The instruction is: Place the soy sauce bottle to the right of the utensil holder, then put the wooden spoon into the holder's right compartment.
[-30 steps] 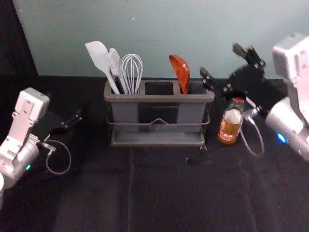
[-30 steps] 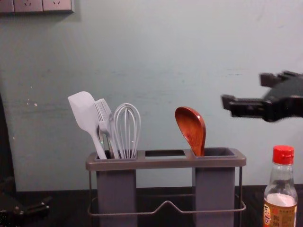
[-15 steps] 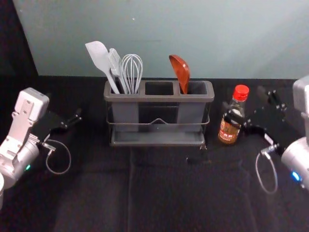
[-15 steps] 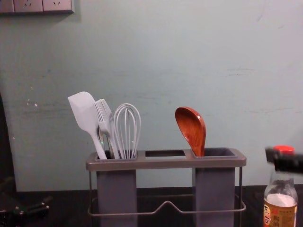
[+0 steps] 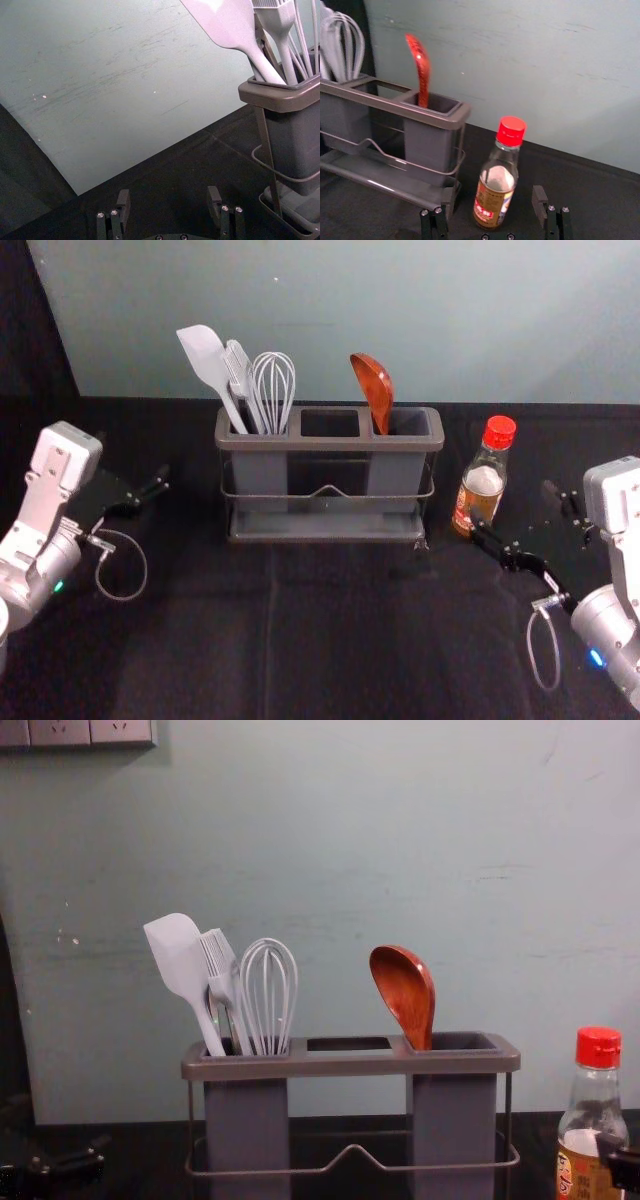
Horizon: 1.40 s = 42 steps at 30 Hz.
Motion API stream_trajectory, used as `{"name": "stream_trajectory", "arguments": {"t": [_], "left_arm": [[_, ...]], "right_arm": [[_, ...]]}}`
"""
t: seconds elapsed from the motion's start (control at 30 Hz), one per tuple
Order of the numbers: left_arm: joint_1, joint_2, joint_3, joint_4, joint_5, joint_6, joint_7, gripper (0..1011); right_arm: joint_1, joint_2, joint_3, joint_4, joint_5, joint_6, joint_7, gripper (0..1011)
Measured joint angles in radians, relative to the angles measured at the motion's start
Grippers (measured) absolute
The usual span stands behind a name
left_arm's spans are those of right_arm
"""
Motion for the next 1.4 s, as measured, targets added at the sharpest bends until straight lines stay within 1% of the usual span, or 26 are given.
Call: {"name": "stream_trajectory", "arguments": {"t": [0.1,0.27,0.43,1.4], "left_arm": [[0.000,0.000,0.000,0.000,0.000,0.000,0.000,1005],[0.000,0.000,0.000,0.000,0.000,0.000,0.000,1005],[0.000,0.000,0.000,0.000,0.000,0.000,0.000,1005],[0.000,0.000,0.000,0.000,0.000,0.000,0.000,1005]], "right_arm": [[-0.001,-0.021,0.013,0.023,-0.006,-0.023,-0.013,1000],[0.012,-0.037,0.029,0.063,-0.009,-0.065,-0.012,1000],[0.024,-0.040,0.037,0.086,-0.003,-0.097,0.019,1002],[0.023,-0.039,0.034,0.080,-0.003,-0.090,0.014,1000]]}}
